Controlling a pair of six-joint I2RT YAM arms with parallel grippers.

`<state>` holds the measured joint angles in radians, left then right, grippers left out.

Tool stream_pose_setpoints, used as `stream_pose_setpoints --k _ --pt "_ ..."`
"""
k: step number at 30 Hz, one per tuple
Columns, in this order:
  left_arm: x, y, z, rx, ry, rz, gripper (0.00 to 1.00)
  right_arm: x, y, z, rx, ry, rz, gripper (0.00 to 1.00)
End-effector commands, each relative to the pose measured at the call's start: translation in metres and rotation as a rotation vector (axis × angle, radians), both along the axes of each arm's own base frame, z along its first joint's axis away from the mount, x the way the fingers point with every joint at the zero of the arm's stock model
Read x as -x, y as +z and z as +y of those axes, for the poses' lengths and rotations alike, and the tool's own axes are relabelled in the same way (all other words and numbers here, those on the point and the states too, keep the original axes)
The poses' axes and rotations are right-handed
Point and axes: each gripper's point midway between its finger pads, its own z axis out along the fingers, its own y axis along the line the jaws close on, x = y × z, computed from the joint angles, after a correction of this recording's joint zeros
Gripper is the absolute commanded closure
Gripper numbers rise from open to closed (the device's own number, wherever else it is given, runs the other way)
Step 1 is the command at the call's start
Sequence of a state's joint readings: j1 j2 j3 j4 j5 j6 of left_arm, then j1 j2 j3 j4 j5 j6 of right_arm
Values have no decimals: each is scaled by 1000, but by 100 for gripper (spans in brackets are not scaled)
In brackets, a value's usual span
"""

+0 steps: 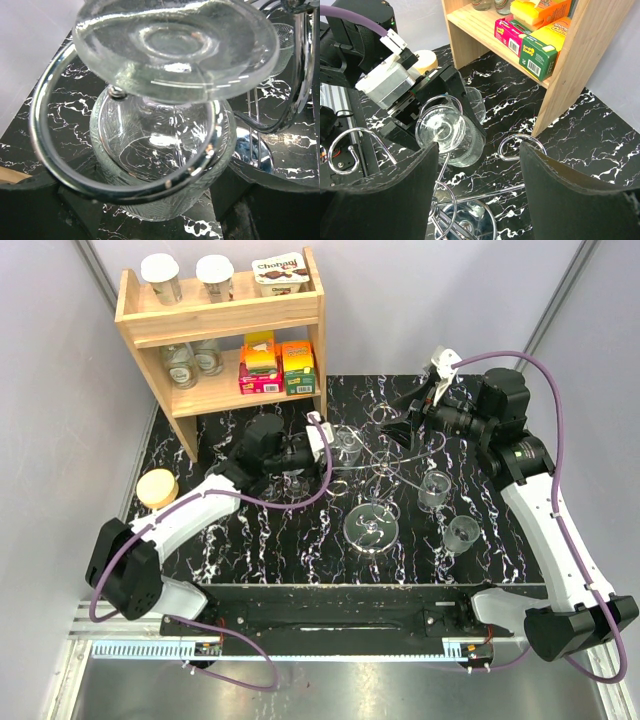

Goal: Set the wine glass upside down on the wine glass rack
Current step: Turn the wine glass upside down at the wine rack.

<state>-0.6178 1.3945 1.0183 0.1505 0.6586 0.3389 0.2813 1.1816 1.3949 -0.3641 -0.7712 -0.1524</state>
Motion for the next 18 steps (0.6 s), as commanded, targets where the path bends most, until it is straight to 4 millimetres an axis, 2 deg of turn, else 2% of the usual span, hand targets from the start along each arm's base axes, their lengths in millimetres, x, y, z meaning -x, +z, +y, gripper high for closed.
stream_pose_setpoints --k 1,18 --pt "-14 41 -4 101 24 -99 100 -2 5 1 -14 15 -28 28" --pt "-25 52 5 178 49 -74 100 -2 2 1 -13 19 -19 28"
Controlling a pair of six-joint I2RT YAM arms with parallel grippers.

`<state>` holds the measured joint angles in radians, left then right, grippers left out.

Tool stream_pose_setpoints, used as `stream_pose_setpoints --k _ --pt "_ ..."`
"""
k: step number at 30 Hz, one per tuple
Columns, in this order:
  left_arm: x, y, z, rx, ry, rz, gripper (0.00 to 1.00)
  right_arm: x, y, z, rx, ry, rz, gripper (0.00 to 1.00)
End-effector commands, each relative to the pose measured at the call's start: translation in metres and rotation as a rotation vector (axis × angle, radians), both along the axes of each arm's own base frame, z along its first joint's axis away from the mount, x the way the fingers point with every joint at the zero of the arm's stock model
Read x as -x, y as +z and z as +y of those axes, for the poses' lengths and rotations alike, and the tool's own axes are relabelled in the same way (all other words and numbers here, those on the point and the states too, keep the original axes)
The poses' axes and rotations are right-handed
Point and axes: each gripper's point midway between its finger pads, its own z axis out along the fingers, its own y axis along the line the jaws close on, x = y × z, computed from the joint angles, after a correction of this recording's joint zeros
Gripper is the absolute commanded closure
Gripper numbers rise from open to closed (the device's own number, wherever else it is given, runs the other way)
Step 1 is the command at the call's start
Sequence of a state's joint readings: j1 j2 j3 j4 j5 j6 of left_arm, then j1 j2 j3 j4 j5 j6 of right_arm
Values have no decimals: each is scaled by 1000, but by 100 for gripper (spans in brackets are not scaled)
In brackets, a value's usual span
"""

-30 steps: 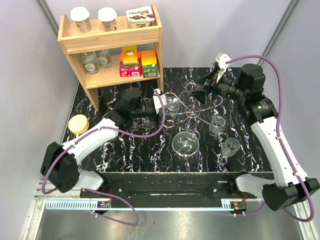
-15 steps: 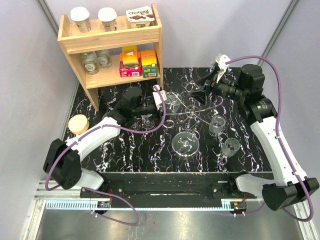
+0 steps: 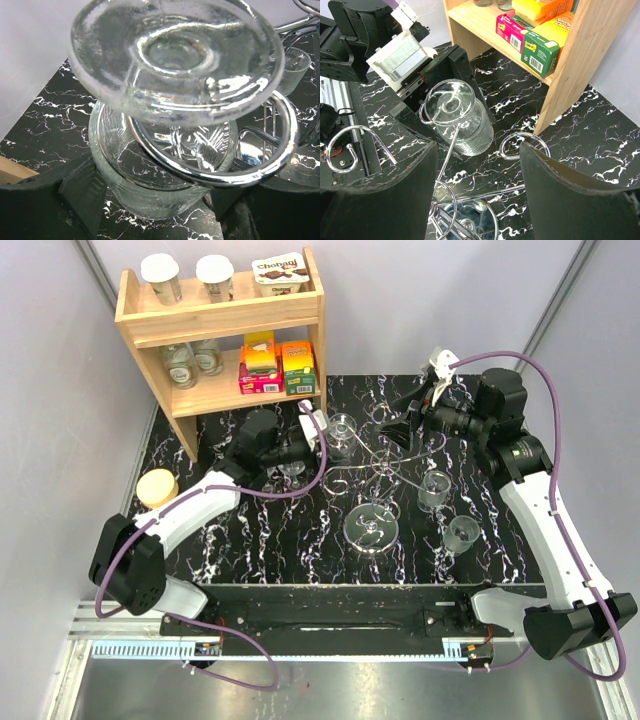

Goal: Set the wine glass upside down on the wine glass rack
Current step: Turn the wine glass upside down at the wine rack.

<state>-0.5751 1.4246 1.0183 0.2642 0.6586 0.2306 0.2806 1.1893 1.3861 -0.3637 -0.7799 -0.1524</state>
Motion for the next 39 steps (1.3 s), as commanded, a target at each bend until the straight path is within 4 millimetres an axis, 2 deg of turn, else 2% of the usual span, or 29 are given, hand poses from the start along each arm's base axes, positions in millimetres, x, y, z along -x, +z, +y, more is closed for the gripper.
stream_pose_setpoints --k 1,10,22,30,39 --pt "-5 41 1 98 0 -109 100 -1 9 0 -17 11 -36 28" --pt "-3 43 9 130 2 -118 100 0 4 -1 -12 8 -31 28" --pt "11 43 16 151 -16 -138 100 0 6 -2 -17 12 -30 28" --pt "19 35 17 124 -30 -124 100 0 4 -1 -17 12 -27 28" --pt "25 24 9 65 -62 -115 100 -1 4 -2 -17 12 -28 27"
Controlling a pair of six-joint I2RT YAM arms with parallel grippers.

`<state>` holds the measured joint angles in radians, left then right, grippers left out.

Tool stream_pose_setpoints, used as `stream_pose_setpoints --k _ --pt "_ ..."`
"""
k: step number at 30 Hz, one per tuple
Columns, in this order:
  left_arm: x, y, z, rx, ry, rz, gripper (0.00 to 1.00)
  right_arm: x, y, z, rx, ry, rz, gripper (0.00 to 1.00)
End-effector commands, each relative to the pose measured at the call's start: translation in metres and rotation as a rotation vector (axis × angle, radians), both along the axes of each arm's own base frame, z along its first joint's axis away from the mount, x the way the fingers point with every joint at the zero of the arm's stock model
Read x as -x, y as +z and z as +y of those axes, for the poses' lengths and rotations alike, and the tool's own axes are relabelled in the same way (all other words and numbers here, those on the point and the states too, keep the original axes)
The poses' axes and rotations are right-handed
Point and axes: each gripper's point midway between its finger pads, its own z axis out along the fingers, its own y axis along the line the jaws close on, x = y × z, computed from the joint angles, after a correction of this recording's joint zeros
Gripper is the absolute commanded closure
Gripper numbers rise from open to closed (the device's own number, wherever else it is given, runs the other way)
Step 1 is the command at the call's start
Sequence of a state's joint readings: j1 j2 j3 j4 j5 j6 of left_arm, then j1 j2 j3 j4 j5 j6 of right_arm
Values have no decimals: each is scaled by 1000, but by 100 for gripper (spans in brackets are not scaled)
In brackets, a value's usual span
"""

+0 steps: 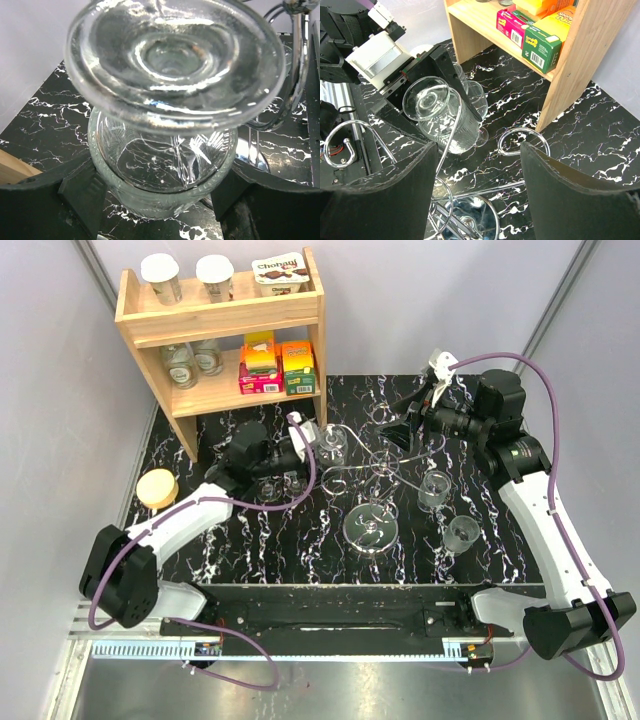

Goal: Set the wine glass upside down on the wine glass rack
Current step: Turn the wine glass upside down at the wine rack.

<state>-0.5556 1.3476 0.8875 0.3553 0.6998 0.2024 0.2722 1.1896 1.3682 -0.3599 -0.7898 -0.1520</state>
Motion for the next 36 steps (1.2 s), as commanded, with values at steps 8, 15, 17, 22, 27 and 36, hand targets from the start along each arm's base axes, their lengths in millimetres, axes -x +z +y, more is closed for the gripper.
stream_pose_setpoints --k 8,15,17,22,27,36 --pt "1 31 -11 13 -46 -98 100 1 10 -1 -17 8 -47 27" --pt "6 30 -7 23 -37 -101 60 2 14 -1 -18 12 -53 27" --pt "7 33 -5 26 -31 -106 47 2 20 -3 -12 2 -67 26" --pt "7 40 -2 41 -5 -103 15 2 32 -10 19 -36 -112 25" --pt "12 44 2 42 -3 -99 1 14 39 -17 46 -50 -128 23" --pt "23 31 17 -55 6 -71 1 54 36 -23 128 46 -141 7"
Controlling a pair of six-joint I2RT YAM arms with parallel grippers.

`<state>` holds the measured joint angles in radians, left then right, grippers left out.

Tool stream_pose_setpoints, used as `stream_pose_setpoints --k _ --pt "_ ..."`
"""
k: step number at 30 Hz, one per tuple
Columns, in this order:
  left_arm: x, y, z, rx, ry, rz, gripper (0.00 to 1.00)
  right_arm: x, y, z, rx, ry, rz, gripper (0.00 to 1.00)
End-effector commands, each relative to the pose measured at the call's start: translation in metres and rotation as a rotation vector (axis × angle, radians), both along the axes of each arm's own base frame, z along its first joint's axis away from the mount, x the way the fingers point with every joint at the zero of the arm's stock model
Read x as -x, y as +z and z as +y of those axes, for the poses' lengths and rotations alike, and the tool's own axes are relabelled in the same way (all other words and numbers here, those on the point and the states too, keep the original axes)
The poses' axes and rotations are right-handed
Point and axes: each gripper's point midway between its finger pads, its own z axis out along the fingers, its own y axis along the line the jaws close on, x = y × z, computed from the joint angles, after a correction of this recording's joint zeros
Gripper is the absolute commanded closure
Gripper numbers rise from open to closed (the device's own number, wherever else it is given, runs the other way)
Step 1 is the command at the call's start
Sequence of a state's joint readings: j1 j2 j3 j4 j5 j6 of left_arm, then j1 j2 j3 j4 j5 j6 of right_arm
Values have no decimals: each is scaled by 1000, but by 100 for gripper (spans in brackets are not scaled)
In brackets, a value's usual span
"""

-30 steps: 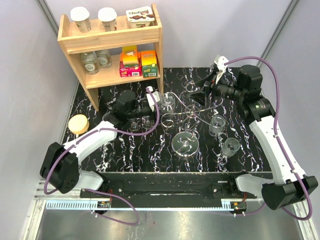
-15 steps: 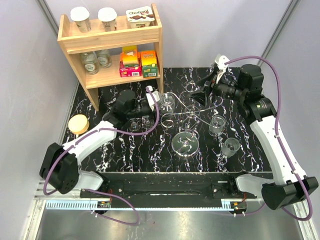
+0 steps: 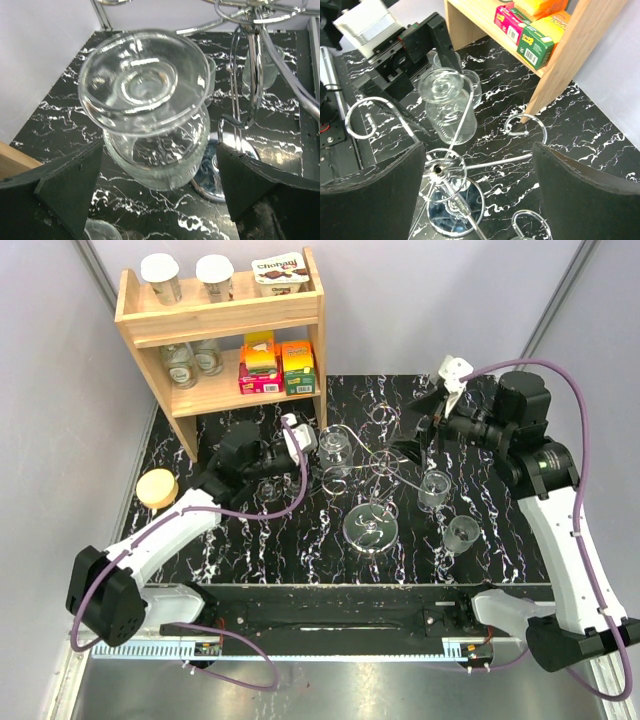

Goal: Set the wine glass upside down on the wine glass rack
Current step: Turn the wine glass upside down at the wine rack, then adjust the wine rack at the center of the board.

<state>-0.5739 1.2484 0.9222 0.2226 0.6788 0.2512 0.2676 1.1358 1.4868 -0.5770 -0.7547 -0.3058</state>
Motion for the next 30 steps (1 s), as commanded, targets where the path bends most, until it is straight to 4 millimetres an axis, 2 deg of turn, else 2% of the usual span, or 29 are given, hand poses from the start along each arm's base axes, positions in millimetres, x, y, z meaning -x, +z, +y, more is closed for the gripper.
stream_pose_setpoints --k 1,3,7,11,19,23,30 --pt "5 0 14 -64 16 -9 1 35 12 -4 43 81 -46 4" --pt "4 -5 23 -95 37 -3 1 43 10 -5 56 102 -38 0" --pt "8 -9 44 -147 68 46 1 51 -1 -10 100 111 -20 1" --pt "9 -2 62 -196 130 56 1 42 -21 -9 114 105 30 0" --pt "7 6 88 -272 227 51 1 21 -42 0 84 80 110 3" --pt "4 10 94 -277 257 48 1 16 -43 4 66 80 93 2" --pt "-3 16 113 -324 333 32 1 8 -60 20 91 111 106 3"
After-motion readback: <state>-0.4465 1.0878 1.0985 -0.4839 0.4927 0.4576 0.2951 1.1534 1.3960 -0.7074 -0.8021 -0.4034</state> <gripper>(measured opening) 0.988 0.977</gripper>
